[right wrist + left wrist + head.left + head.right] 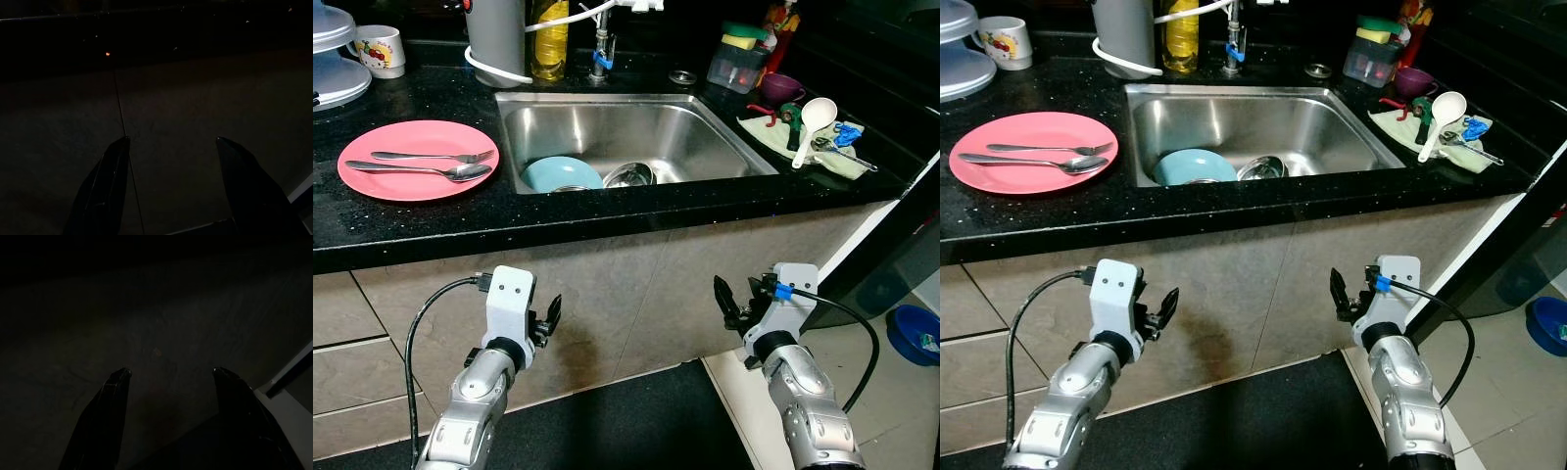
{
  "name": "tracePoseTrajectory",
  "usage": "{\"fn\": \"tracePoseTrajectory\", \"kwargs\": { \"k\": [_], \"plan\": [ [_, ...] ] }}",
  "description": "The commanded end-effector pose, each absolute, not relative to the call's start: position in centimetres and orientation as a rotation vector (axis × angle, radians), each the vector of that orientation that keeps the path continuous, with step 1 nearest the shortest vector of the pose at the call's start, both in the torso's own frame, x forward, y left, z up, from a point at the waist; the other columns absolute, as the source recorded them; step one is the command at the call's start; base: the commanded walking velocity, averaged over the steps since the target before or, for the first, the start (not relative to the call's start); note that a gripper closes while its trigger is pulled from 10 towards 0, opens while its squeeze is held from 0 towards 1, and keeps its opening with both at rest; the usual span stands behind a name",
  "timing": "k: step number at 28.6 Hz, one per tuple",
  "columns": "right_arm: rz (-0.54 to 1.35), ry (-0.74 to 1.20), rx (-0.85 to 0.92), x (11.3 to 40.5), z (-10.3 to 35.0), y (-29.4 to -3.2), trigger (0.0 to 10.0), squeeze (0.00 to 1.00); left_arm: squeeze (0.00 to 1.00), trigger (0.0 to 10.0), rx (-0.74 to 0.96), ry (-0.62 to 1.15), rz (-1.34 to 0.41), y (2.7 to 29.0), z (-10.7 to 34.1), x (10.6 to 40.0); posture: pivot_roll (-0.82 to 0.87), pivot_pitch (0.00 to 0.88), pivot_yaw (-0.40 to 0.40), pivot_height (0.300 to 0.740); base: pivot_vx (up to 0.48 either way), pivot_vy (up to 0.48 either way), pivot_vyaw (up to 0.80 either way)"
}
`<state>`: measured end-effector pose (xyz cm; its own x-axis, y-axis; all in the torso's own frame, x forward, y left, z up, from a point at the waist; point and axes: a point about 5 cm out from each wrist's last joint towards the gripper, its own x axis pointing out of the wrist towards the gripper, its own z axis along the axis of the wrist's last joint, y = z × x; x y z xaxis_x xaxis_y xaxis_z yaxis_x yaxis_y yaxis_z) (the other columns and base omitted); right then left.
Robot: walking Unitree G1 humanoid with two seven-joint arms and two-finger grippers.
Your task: Kitchen organization
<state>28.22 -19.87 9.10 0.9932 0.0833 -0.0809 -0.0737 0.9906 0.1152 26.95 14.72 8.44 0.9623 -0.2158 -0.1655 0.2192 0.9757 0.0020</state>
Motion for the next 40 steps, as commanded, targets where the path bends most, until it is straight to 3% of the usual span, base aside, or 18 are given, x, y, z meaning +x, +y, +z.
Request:
{"fn": "tracePoseTrajectory", "kwargs": {
  "k": [1,40],
  "plan": [
    [0.066,0.099,0.094,28.33,8.98,-20.27,10.0,0.0,0.0,10.0,0.014,0.169,-0.22,14.62,8.34,27.12,0.06,0.016,-0.156,0.74,0.0,0.0,0.0],
    [0.095,0.098,0.087,28.72,8.73,-19.59,10.0,0.0,0.0,10.0,0.037,0.17,-0.215,15.03,8.04,27.47,0.1,0.014,-0.164,0.74,0.0,0.0,0.0]
  ]
}}
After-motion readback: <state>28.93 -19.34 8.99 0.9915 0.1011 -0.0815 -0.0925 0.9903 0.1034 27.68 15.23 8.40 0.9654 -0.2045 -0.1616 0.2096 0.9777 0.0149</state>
